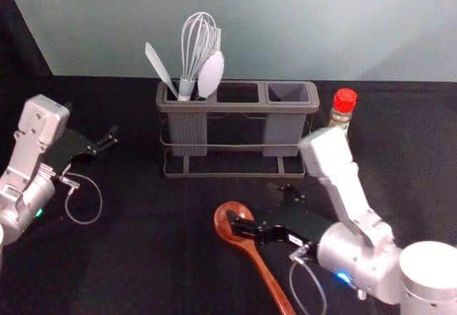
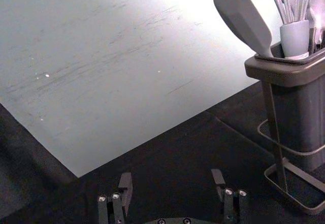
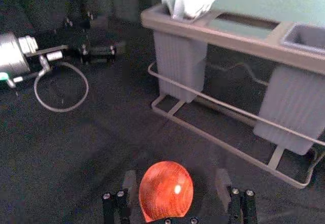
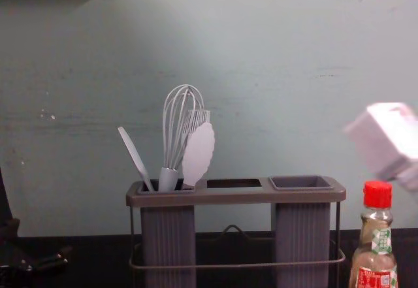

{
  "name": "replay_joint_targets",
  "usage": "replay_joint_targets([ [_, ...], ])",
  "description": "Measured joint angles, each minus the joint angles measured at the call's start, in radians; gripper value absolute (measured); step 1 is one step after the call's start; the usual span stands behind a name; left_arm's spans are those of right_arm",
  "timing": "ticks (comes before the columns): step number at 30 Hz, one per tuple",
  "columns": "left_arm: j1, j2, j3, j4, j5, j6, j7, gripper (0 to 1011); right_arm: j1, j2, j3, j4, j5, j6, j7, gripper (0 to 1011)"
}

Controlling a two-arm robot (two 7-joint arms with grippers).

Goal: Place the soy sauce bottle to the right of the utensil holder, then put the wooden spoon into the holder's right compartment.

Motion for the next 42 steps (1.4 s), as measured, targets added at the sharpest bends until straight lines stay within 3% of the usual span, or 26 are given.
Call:
replay_joint_targets([
  [1, 0.000, 0.000, 0.000, 0.000, 0.000, 0.000, 0.000, 1011, 0.000, 0.000, 0.000, 0.000, 0.000, 0.000, 0.000, 1003],
  [6, 0.000, 0.000, 0.000, 0.000, 0.000, 0.000, 0.000, 1011, 0.049, -0.034, -0.036, -0.005, -0.045, 0.156, -0.024, 1003],
  [7, 0.000, 0.000, 0.000, 0.000, 0.000, 0.000, 0.000, 1011, 0.049, -0.034, -0.036, -0.005, -0.045, 0.156, -0.024, 1003],
  [20, 0.000, 0.000, 0.000, 0.000, 0.000, 0.000, 0.000, 1011, 0.159, -0.112, -0.086, 0.027, -0.113, 0.417, -0.052, 1003],
  [26, 0.000, 0.000, 0.000, 0.000, 0.000, 0.000, 0.000, 1011, 0.188, -0.128, -0.098, 0.056, -0.125, 0.463, -0.035, 1003],
  [42, 0.000, 0.000, 0.000, 0.000, 0.000, 0.000, 0.000, 1011, 0.204, -0.162, -0.097, 0.120, -0.150, 0.474, -0.001, 1003],
])
